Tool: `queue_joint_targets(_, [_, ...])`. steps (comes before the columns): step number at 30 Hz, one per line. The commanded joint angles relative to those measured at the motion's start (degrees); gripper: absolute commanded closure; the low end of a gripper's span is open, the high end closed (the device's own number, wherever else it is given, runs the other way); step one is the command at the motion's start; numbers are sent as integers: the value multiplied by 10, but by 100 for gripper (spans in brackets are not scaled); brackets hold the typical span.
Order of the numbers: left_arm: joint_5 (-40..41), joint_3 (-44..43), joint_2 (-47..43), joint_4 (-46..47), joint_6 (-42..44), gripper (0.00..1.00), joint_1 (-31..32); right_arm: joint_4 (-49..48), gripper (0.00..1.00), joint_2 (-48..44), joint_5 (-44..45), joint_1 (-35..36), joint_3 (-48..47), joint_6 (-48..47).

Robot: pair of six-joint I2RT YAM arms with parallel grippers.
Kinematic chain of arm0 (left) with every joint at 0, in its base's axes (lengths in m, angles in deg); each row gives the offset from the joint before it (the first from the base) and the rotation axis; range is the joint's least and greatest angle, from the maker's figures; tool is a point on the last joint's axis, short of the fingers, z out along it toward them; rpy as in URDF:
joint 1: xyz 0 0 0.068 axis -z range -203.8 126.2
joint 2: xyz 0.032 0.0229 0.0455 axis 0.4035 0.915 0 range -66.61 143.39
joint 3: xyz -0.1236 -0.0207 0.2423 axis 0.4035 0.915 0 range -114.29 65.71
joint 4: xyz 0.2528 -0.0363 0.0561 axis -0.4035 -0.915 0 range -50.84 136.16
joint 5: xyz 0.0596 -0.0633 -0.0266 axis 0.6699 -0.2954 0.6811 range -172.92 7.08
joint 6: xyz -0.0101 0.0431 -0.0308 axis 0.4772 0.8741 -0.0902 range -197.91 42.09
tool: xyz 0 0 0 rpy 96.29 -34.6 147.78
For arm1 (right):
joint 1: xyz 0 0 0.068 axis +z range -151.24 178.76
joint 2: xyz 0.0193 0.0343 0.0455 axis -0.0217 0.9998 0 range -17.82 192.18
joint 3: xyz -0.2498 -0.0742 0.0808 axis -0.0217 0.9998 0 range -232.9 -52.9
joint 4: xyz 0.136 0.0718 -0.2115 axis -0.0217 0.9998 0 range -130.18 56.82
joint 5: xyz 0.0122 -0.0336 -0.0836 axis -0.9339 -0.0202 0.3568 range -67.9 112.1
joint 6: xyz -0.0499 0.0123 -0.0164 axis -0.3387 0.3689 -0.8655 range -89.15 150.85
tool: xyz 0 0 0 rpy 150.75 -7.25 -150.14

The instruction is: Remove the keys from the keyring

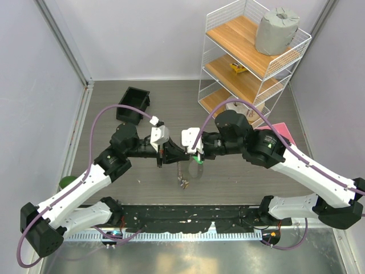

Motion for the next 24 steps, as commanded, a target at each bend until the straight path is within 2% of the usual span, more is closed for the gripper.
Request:
queue_joint_targets(1, [-8, -33, -17, 45, 0, 100, 2, 8, 82, -4, 17, 3, -1, -5])
queue_joint_targets(4, [-11, -35, -14, 47, -5, 100, 1, 8, 88, -2, 8, 2, -3, -5])
queue_joint_targets(5, [-13, -36, -11, 49, -5, 100, 1, 8, 94, -1, 5, 2, -4, -4])
queue_joint_targets(8, [-6, -36, -7, 50, -9, 99, 1, 11, 95, 3, 3, 4, -9, -4])
queue_joint_targets(10, [-2, -33, -4, 52, -13, 89, 1, 6, 95, -2, 14, 4, -8, -4])
queue_joint_targets(13, [1, -27, -2, 57, -18, 77, 1, -2, 95, -13, 30, 4, -8, -2])
queue_joint_targets(24, [-5, 11, 15, 127, -35, 59, 1, -3, 95, -20, 51, 4, -28, 11])
